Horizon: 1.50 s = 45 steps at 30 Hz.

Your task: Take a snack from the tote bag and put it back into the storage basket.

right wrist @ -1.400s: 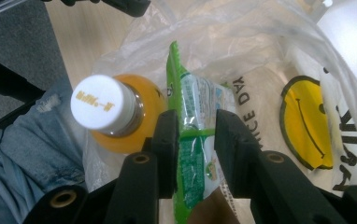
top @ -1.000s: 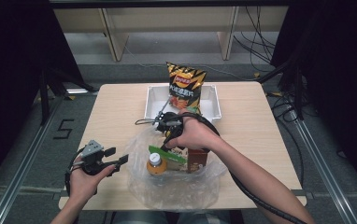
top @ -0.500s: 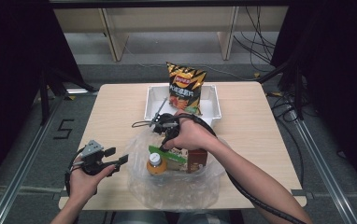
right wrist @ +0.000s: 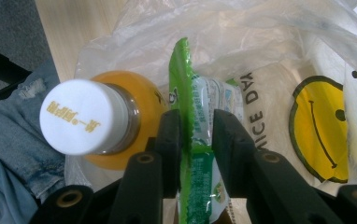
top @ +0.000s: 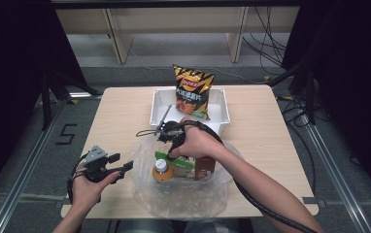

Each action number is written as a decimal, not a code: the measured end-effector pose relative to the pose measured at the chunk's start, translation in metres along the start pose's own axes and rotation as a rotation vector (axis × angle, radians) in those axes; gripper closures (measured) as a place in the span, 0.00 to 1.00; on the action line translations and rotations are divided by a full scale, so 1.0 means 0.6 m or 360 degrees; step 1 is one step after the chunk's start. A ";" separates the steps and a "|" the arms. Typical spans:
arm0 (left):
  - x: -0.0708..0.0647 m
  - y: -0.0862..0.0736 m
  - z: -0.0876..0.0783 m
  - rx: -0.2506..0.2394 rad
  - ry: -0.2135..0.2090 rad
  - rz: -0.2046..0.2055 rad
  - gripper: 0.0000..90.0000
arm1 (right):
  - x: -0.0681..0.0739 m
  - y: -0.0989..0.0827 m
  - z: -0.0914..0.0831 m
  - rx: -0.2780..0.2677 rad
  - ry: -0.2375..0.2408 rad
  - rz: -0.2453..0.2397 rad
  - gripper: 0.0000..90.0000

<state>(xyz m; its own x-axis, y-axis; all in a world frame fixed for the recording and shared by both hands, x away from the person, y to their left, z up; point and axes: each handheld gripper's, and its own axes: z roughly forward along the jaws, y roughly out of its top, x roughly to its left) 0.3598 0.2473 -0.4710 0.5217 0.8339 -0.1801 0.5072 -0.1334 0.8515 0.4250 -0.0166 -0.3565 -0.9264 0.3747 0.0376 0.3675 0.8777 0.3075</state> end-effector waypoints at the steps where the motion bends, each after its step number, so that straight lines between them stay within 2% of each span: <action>1: 0.000 0.000 0.000 0.0000 0.0000 0.0001 0.36 | 0.001 0.000 0.000 0.0007 0.0005 0.0009 0.82; 2: 0.000 0.000 0.000 0.0001 0.0000 0.0001 0.36 | -0.002 0.001 0.001 0.0001 -0.0001 -0.0039 0.83; 3: 0.000 0.000 0.000 0.0003 0.0000 0.0002 0.36 | 0.002 0.000 0.002 0.0020 0.0003 0.0017 0.85; 4: 0.000 0.000 0.000 0.0003 -0.0001 0.0003 0.36 | 0.000 0.000 0.003 0.0017 0.0002 -0.0015 0.87; 8: 0.000 0.000 0.001 0.0005 -0.0003 0.0005 0.36 | -0.001 0.000 0.003 0.0033 0.0000 -0.0013 0.94; 10: 0.001 0.000 0.001 0.0005 -0.0004 0.0005 0.36 | -0.007 0.002 0.003 0.0019 -0.0005 -0.0096 0.99; 11: 0.001 0.000 0.000 0.0005 -0.0003 0.0005 0.36 | -0.005 0.001 0.003 0.0031 -0.0005 -0.0054 0.99; 12: 0.001 0.000 0.000 0.0004 -0.0003 0.0005 0.36 | -0.005 0.001 0.002 0.0028 -0.0025 -0.0059 1.00; 14: 0.001 0.000 0.000 0.0004 -0.0001 0.0002 0.36 | -0.008 0.001 0.003 0.0012 -0.0016 -0.0099 1.00; 22: 0.000 -0.001 0.002 0.0010 -0.0008 0.0005 0.36 | -0.009 -0.002 -0.005 0.0007 -0.0055 -0.0112 1.00; 23: 0.000 -0.001 0.003 0.0009 -0.0009 -0.0007 0.36 | -0.008 -0.002 -0.007 0.0007 -0.0058 -0.0092 1.00; 25: 0.000 -0.001 0.003 0.0009 -0.0008 -0.0004 0.36 | -0.010 -0.003 -0.012 -0.0022 -0.0053 -0.0107 1.00; 26: 0.001 -0.001 0.002 0.0009 -0.0009 -0.0004 0.36 | -0.009 -0.004 -0.016 -0.0022 -0.0061 -0.0073 1.00; 27: 0.001 0.000 0.002 0.0010 -0.0006 0.0008 0.36 | -0.012 -0.005 -0.018 -0.0046 -0.0058 -0.0109 1.00; 29: 0.002 -0.001 0.002 0.0002 -0.0005 -0.0014 0.36 | -0.009 -0.008 -0.025 -0.0049 -0.0054 -0.0039 1.00; 30: 0.002 -0.001 0.002 0.0004 -0.0002 -0.0004 0.36 | -0.012 -0.009 -0.029 -0.0069 -0.0061 -0.0057 1.00; 31: 0.002 -0.001 0.002 0.0003 -0.0004 -0.0012 0.36 | -0.011 -0.010 -0.032 -0.0067 -0.0053 -0.0029 1.00; 32: 0.001 -0.001 0.002 0.0003 -0.0005 -0.0011 0.36 | -0.015 -0.010 -0.034 -0.0085 -0.0061 -0.0075 1.00; 33: 0.001 -0.001 0.002 0.0005 -0.0001 -0.0010 0.36 | -0.012 -0.011 -0.036 -0.0086 -0.0055 -0.0031 1.00; 34: 0.002 0.000 0.001 0.0007 -0.0006 0.0008 0.36 | -0.012 -0.012 -0.038 -0.0088 -0.0057 -0.0025 1.00; 35: 0.001 0.000 0.001 0.0007 -0.0006 0.0005 0.36 | -0.014 -0.012 -0.040 -0.0102 -0.0057 -0.0050 1.00; 36: 0.001 0.000 0.002 0.0006 -0.0003 0.0006 0.36 | -0.013 -0.013 -0.042 -0.0110 -0.0050 -0.0028 1.00; 37: 0.002 0.000 0.001 0.0008 -0.0008 0.0006 0.36 | -0.015 -0.013 -0.044 -0.0120 -0.0055 -0.0052 1.00; 39: 0.001 0.000 0.001 0.0000 0.0001 -0.0003 0.36 | -0.013 -0.014 -0.050 -0.0141 -0.0059 -0.0023 1.00; 40: 0.001 0.000 0.000 0.0001 0.0007 -0.0002 0.36 | -0.017 -0.013 -0.051 -0.0171 -0.0065 -0.0061 1.00; 41: 0.001 0.000 0.000 -0.0003 0.0006 -0.0007 0.36 | -0.014 -0.014 -0.054 -0.0168 -0.0059 -0.0019 1.00; 43: 0.002 0.000 -0.001 0.0003 0.0008 0.0003 0.36 | -0.018 -0.012 -0.057 -0.0215 -0.0062 -0.0080 1.00; 45: 0.002 0.000 -0.001 0.0001 0.0007 0.0000 0.36 | -0.019 -0.011 -0.061 -0.0239 -0.0055 -0.0093 1.00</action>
<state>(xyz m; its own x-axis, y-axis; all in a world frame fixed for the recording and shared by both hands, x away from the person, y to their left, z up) 0.3604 0.2486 -0.4709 0.5185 0.8364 -0.1779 0.5075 -0.1336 0.8512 0.4304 -0.0378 -0.3240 -0.9416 0.3364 -0.0165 0.2940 0.8448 0.4470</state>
